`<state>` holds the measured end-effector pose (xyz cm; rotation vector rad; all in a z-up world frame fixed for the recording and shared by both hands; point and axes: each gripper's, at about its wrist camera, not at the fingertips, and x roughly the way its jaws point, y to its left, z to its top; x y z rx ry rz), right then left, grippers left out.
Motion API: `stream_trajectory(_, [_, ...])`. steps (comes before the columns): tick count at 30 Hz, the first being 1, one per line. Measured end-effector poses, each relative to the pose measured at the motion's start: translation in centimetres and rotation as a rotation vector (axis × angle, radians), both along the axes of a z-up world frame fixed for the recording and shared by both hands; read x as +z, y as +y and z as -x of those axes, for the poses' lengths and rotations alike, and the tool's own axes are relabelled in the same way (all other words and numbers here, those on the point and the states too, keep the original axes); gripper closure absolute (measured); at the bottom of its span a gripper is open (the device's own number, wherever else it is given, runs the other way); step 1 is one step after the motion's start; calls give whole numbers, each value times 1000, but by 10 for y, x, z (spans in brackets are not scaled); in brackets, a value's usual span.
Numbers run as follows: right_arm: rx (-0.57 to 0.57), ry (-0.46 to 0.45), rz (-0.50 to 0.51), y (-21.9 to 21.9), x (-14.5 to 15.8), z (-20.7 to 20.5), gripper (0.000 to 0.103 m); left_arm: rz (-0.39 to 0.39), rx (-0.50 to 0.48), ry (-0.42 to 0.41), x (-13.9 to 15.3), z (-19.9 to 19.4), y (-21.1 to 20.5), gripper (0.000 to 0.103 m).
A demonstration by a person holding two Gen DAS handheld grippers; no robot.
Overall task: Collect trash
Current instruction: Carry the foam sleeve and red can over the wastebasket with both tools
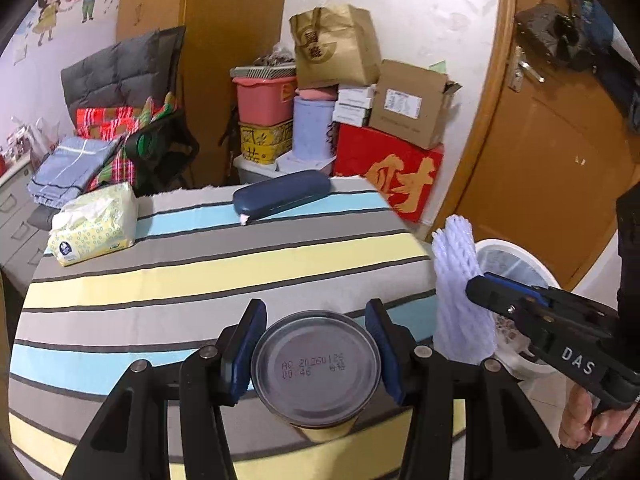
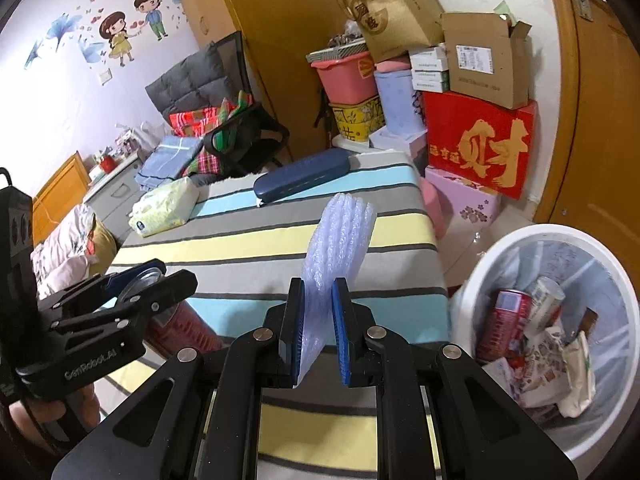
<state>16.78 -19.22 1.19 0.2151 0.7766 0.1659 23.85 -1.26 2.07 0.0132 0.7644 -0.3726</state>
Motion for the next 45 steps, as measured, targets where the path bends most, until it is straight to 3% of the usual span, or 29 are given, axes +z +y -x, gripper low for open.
stream_trajectory(9, [-50,-40,-8,-23,9,22,89,2,-60,-33,20,30,-36,51])
stream_trajectory(24, [-210,-62,7,-98,15,59,89,24,-226,-40,31,48,-143,51])
stream_trajectory(32, [-277,-17,39,-134,6,69,89,24,-300,-37,30,50,-198,51])
stream_trajectory(45, [-306,106,123,-167,-22,64,88,18,-341,36,-8,42,-250,51])
